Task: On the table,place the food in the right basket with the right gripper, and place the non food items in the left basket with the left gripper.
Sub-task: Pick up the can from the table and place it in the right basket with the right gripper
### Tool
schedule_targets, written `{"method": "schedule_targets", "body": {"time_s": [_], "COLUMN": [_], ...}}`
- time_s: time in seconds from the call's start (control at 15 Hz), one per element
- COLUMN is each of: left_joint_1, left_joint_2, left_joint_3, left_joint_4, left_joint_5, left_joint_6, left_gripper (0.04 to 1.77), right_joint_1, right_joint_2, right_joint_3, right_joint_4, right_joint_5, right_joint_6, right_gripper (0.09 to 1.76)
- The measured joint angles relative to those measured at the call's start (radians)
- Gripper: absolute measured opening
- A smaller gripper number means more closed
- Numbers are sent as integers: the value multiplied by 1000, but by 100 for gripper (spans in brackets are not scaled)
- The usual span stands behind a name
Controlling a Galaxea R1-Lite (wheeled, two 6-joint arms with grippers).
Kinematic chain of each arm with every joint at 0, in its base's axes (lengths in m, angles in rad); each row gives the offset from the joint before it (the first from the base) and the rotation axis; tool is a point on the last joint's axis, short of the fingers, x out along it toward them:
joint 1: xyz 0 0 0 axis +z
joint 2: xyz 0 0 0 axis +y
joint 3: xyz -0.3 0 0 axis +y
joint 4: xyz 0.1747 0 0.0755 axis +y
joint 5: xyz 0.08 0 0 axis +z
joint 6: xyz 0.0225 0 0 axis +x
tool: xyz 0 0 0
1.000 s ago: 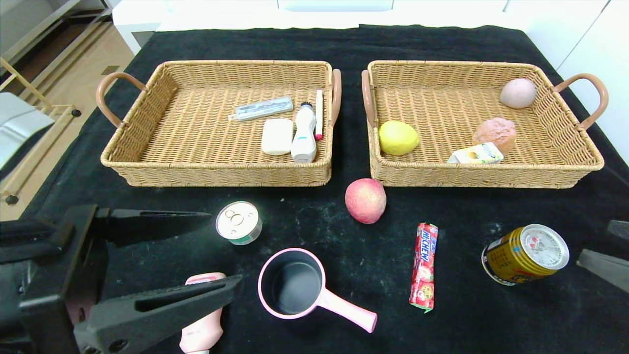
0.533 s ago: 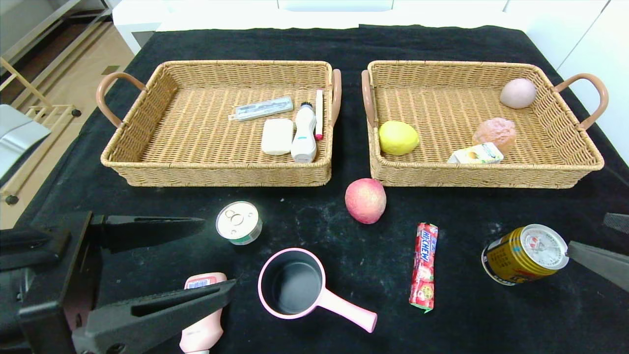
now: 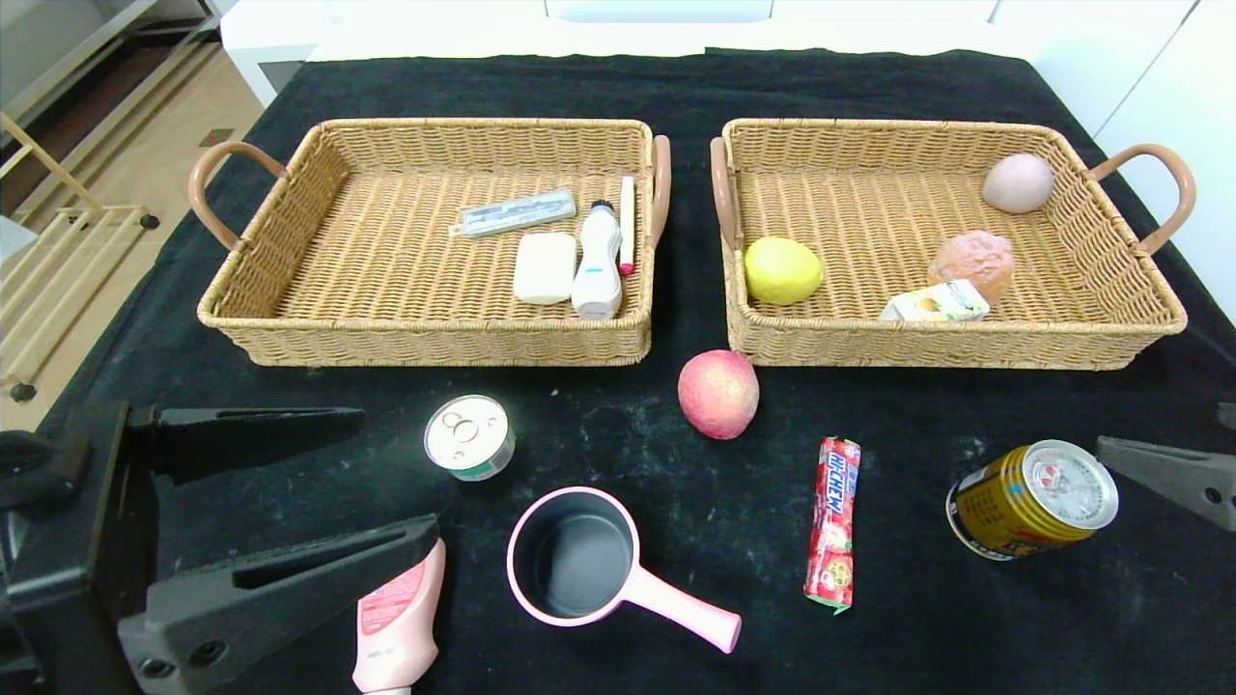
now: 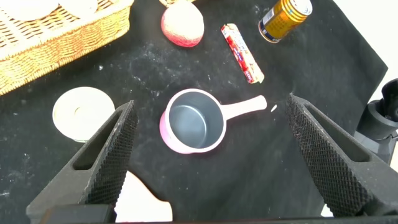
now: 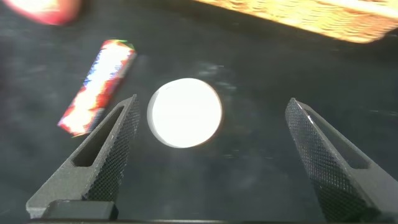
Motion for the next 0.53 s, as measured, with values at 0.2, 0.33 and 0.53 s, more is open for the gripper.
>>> {"method": "schedule_targets", "body": {"time_s": [0.2,0.33,0.53], "left_joint_1": [-2,-3,-3], "left_joint_2": [-6,-9,-11], "left_joint_3": [-3,-4,-4], "left_joint_4": [10,10,10], "left_joint_5": [1,1,1], "left_joint_6": [0,0,0], "left_gripper": [172,172,172], "right_joint_1": [7,24,62], "right_joint_2": [76,144,249], "right_joint_3": [-156,-283,-394], "right_joint_4": [245,372,455], "right_joint_5": [-53,-57,-62], "right_joint_6": [53,144,231], "right_gripper": [171,171,171]}}
